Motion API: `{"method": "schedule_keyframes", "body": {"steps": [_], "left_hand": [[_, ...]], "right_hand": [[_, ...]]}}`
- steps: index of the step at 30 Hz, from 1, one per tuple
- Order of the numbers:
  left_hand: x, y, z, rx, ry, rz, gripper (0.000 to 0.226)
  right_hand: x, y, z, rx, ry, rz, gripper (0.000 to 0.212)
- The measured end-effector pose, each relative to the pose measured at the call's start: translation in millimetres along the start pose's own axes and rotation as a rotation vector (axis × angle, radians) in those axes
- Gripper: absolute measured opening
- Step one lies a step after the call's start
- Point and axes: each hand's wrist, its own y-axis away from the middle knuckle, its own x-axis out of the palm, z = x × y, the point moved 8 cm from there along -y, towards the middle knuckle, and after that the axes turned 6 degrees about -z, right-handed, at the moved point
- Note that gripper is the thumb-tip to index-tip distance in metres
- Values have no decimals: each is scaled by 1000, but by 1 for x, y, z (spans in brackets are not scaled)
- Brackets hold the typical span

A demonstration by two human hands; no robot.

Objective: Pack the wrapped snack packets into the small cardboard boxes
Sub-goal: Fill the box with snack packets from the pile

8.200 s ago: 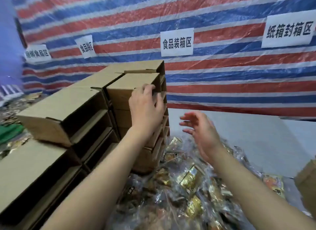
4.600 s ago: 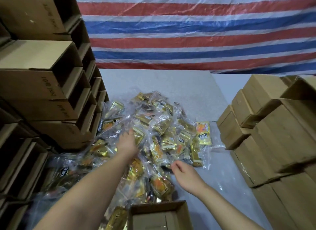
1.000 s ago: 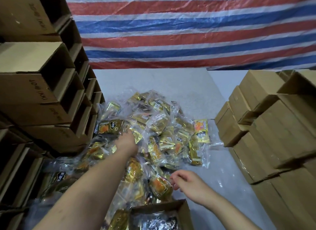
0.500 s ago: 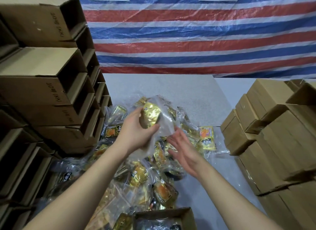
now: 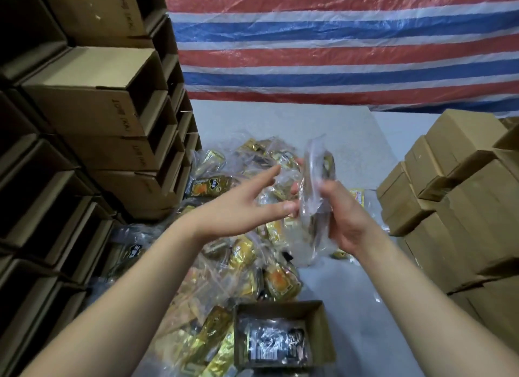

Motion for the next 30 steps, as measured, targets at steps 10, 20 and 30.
{"method": "schedule_keyframes", "body": {"steps": [10,20,30], "left_hand": [[112,98,174,-327,-67,149,24],[114,98,205,-368,-9,-57,25],[119,101,202,-346,20,-114,27]], "right_hand": [[25,81,-116,171,982,555,55],[26,84,-230,301,1514,788,52],[3,93,-259,495,1405,592,66]]}}
